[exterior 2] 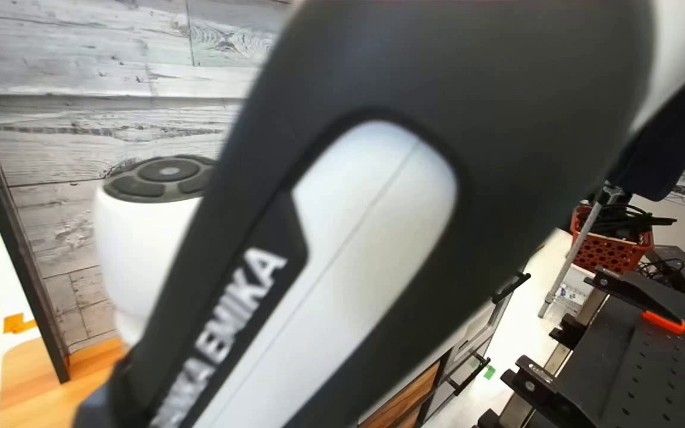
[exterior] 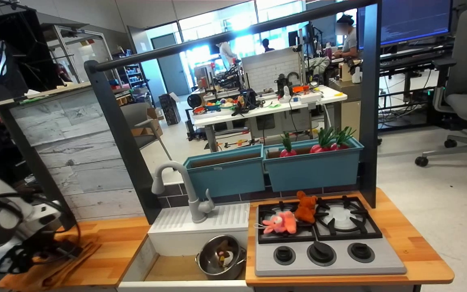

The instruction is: Pick up the plush toys from the counter and stove and put them in the pot, then wipe the counter

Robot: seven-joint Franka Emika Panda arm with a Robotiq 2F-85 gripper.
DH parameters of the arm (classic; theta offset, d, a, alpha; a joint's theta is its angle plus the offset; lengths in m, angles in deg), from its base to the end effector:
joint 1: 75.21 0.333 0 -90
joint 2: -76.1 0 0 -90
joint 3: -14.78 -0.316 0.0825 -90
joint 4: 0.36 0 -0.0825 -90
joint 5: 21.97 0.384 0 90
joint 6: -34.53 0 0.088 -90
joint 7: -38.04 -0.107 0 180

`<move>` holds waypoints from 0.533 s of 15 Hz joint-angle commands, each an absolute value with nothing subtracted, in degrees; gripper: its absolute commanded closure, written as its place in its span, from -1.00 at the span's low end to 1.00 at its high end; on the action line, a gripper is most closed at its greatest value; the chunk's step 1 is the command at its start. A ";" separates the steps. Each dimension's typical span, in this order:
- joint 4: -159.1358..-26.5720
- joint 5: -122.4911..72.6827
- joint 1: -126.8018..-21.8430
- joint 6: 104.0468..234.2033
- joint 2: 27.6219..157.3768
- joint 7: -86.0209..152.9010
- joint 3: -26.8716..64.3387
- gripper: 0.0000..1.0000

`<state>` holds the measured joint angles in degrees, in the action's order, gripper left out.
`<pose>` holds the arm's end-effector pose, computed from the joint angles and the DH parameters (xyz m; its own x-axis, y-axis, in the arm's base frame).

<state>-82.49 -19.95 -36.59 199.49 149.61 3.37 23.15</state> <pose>0.5704 0.3471 -0.0575 0.9779 0.0062 0.2091 0.0048 -1.0000 0.0074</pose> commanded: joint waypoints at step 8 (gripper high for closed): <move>-84.49 -18.95 -41.07 200.09 153.07 0.62 28.93 -1.00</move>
